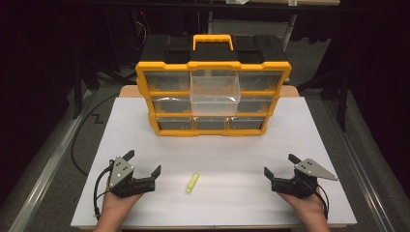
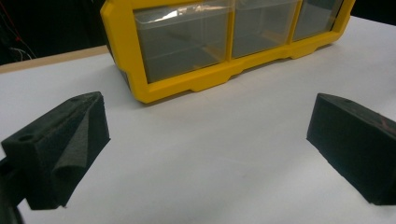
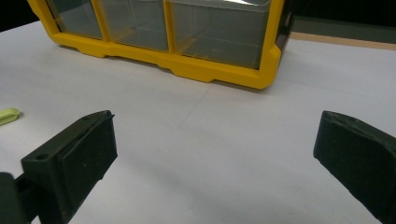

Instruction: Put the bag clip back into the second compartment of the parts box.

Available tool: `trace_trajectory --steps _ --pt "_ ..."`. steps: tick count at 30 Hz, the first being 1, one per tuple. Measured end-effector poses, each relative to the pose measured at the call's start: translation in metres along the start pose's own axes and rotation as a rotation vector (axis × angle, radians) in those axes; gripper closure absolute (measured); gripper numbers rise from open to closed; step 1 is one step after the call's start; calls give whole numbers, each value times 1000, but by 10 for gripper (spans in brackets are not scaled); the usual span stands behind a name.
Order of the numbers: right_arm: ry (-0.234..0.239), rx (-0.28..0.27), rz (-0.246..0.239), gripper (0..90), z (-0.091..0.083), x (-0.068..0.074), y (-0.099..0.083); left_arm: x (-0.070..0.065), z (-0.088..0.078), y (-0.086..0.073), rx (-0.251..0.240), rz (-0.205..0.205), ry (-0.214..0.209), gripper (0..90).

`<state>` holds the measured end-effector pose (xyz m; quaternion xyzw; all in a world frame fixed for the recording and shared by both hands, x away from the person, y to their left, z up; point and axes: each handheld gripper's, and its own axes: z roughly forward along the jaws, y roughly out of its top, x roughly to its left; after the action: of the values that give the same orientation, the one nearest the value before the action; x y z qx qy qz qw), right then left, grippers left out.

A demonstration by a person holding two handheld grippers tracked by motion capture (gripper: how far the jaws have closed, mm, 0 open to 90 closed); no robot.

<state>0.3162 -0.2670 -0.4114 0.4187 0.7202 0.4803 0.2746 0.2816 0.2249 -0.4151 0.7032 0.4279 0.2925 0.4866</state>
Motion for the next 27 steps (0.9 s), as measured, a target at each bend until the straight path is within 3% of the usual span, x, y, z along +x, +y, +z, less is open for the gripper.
trace_trajectory --steps 7,17,24,27 --pt "8 1 14 1 3 -2 -2 1 1 -1 18 2 -20 5" --pt "27 13 -13 1 6 2 -2 2 2 -1 22 -15 -39 6" --pt "73 23 -44 1 15 18 2 2 2 0 -2 -14 -51 10" --pt "67 48 -57 1 23 26 5 3 1 -1 -14 -10 -64 14"
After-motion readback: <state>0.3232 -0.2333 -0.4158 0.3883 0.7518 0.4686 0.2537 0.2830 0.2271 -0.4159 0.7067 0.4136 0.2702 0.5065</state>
